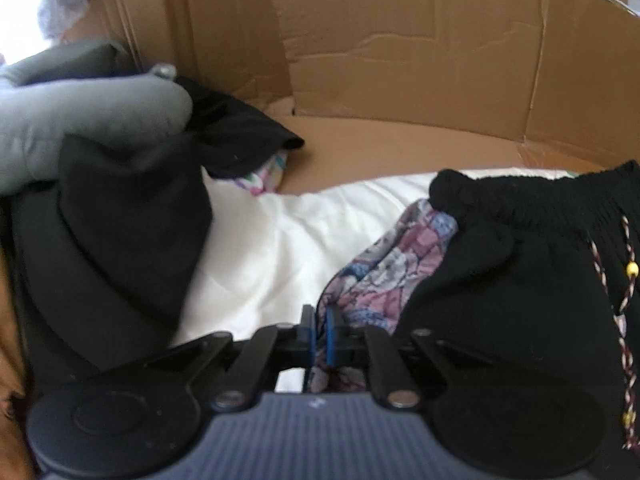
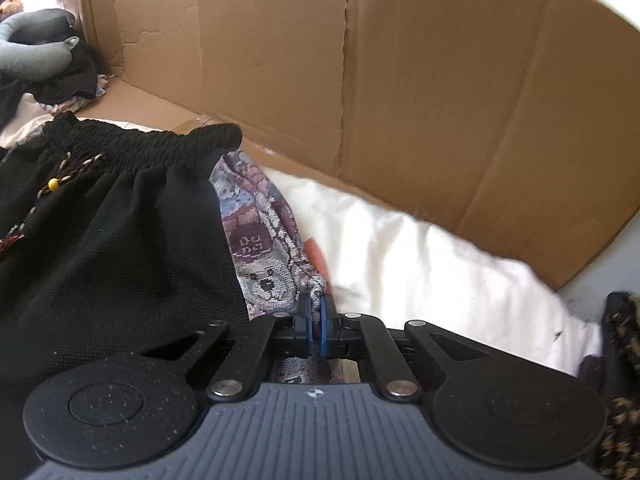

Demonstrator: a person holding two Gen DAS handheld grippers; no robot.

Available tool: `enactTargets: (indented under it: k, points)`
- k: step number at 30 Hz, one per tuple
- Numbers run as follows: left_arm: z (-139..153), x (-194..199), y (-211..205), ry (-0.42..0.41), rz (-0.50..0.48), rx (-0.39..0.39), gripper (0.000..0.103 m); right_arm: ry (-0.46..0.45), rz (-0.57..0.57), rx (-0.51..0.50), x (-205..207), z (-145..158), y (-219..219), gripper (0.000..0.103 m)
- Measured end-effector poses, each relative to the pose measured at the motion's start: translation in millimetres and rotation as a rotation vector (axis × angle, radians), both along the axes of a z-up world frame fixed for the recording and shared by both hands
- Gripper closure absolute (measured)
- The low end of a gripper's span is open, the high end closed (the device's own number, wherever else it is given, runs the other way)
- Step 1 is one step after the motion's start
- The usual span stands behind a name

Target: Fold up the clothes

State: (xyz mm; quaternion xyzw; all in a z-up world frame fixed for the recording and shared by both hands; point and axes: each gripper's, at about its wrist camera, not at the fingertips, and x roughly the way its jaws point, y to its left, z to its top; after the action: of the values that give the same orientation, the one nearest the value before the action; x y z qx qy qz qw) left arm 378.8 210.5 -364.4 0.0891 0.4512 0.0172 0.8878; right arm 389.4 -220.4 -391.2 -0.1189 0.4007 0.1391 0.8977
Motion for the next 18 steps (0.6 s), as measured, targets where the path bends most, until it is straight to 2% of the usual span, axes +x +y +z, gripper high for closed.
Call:
enactTargets:
  k: [3,5,8,10,11,12,15,18]
  points:
    - [-3,0,1,-0.002,0.012,0.017,0.098,-0.014,-0.023,-0.033,2,-1,2,0.102]
    - [-16,6,-1,0.047,0.025,0.008,0.096,0.010,-0.027,-0.049,5,-9,4,0.102]
    - [-14,13,-12,0.055,0.041,0.054,0.090,0.011,-0.038,-0.049,4,-8,7,0.098]
    - [-5,11,-15,0.042,0.043,0.040,0.088,0.009,-0.037,-0.001,2,1,2,0.094]
    - [0,10,-16,0.033,0.041,0.031,0.086,0.005,-0.048,0.025,1,5,-2,0.088]
    - [5,7,-17,0.014,0.033,0.019,0.080,-0.001,-0.064,0.051,0,9,-7,0.086]
    - [19,1,-22,-0.034,0.017,-0.031,0.075,-0.032,-0.092,0.113,-6,22,-13,0.086]
    - [26,-7,-34,-0.068,-0.034,-0.067,0.075,-0.022,-0.036,0.143,-10,26,-4,0.085]
